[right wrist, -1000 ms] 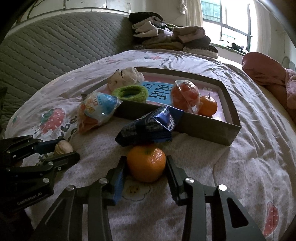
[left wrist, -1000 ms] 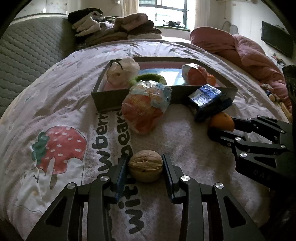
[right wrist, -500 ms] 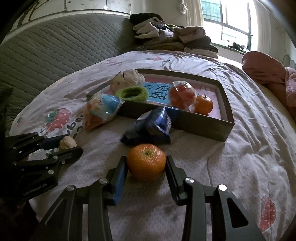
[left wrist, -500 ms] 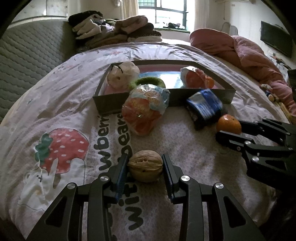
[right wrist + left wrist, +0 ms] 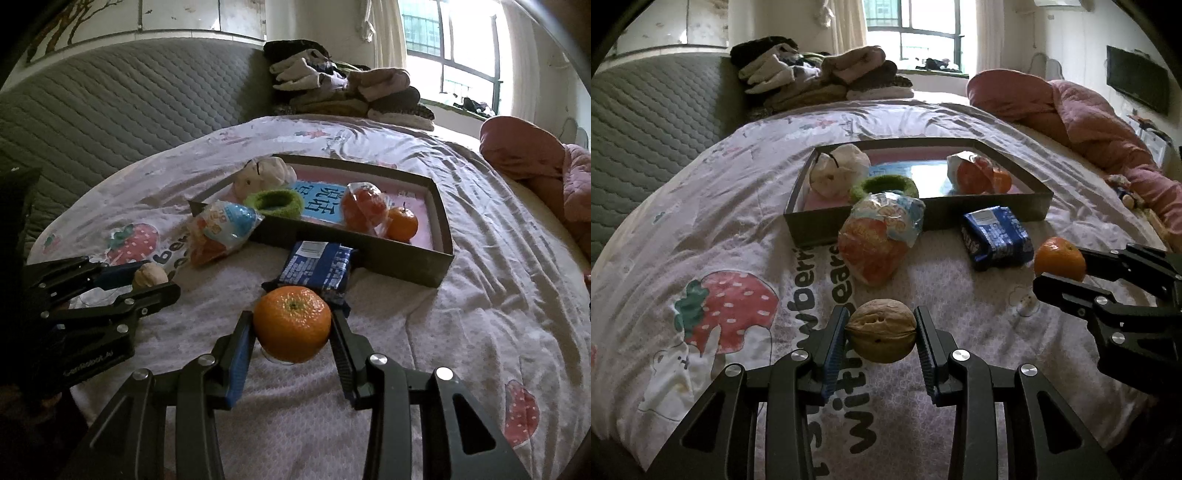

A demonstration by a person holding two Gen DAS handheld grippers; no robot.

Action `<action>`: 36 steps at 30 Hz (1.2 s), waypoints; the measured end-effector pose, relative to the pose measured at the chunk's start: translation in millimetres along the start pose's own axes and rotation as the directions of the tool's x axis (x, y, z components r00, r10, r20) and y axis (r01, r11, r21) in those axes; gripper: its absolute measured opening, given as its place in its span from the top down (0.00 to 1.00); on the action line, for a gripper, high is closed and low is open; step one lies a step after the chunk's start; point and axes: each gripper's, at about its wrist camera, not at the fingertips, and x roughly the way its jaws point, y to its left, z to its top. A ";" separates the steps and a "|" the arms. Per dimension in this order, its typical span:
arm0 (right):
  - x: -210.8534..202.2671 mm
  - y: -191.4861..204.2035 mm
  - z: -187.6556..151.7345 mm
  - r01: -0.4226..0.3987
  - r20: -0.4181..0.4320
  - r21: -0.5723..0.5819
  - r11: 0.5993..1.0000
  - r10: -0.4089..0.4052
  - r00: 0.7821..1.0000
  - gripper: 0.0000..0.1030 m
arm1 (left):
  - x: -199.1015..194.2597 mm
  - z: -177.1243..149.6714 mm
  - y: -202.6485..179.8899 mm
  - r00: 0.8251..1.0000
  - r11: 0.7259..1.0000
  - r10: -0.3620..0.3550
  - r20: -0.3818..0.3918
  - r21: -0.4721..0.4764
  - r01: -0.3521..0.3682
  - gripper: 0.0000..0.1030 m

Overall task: Organize objects
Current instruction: 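Lift and carry walnut with left tool while right carries tangerine to tray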

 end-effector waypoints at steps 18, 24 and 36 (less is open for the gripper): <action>-17.5 0.2 8.9 -0.012 0.064 0.008 1.000 0.012 0.998 0.60 | -8.0 4.4 -6.9 1.000 1.000 0.004 0.028 0.019 -0.004 0.64; -24.7 -2.9 12.2 -0.008 0.088 0.019 1.000 0.006 0.996 0.60 | -15.9 11.4 -8.3 0.998 1.000 -0.001 0.059 0.020 -0.001 0.64; -41.9 -3.2 38.0 0.013 0.134 0.022 1.000 -0.016 0.991 0.60 | -33.8 54.2 -20.2 0.989 0.998 -0.046 0.140 0.047 0.039 0.64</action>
